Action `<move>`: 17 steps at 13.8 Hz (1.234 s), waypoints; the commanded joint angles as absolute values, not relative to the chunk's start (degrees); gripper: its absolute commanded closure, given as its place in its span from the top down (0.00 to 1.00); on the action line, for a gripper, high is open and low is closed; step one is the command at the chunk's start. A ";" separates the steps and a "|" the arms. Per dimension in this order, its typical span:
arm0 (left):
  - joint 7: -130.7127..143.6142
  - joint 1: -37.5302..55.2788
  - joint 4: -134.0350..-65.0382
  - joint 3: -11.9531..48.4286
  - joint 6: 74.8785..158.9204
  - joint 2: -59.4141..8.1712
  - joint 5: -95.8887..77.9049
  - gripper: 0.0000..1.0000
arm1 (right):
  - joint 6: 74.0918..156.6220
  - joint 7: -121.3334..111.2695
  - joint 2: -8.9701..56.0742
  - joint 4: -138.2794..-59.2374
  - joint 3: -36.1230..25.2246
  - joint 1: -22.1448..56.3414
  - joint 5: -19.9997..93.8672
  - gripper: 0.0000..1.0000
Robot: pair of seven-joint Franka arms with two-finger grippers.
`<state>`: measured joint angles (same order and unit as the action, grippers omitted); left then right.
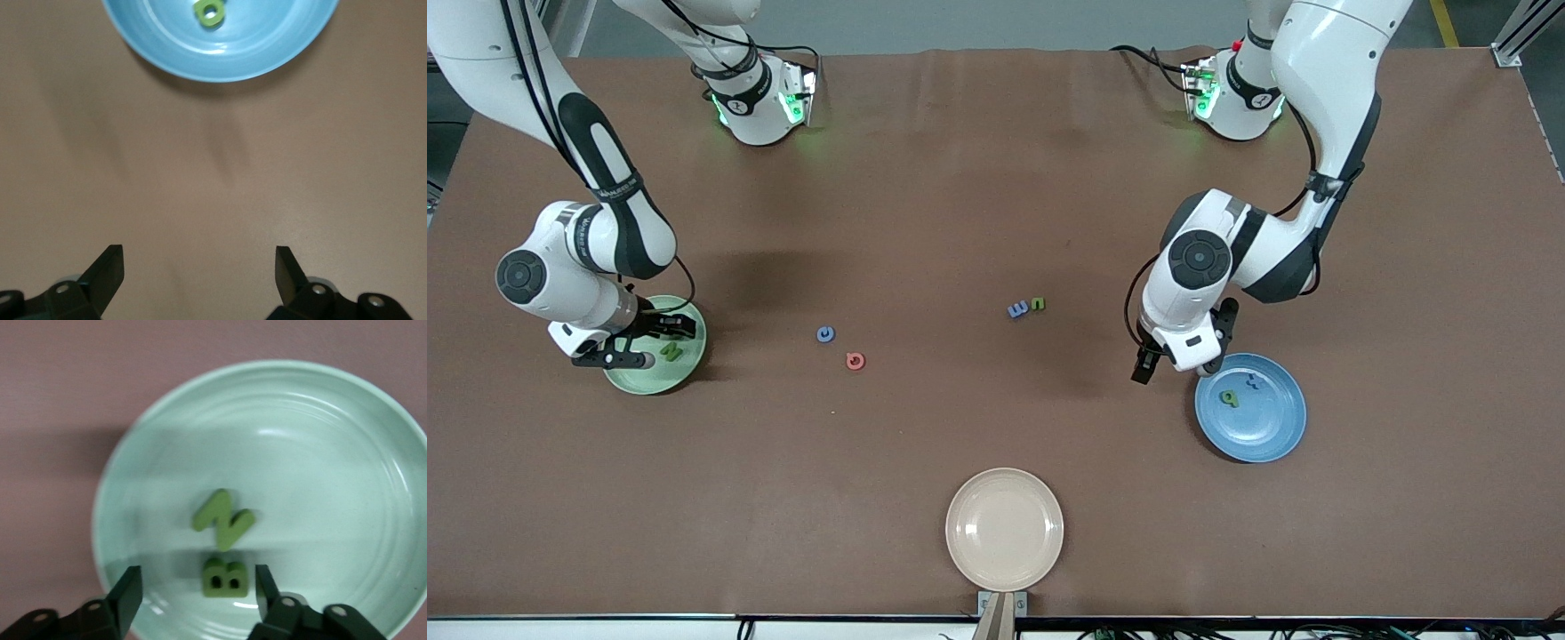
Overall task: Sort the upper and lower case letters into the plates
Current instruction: 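Grasp the green u with the left gripper while the right gripper grasps c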
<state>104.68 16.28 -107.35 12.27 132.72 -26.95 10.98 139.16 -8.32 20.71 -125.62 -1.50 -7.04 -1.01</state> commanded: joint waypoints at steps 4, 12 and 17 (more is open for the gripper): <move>113.88 16.61 -108.45 17.31 132.36 -27.51 11.16 1.00 | 128.50 1.54 12.48 -125.07 -1.32 6.31 -1.23 1.00; 128.82 21.62 -110.30 17.84 133.50 -30.76 11.25 1.00 | 139.54 17.84 18.01 -126.64 -1.23 19.25 -0.62 1.00; 139.38 25.74 -110.92 18.28 141.21 -31.72 11.25 1.00 | 147.73 22.83 23.37 -127.09 -1.23 21.70 -0.53 1.00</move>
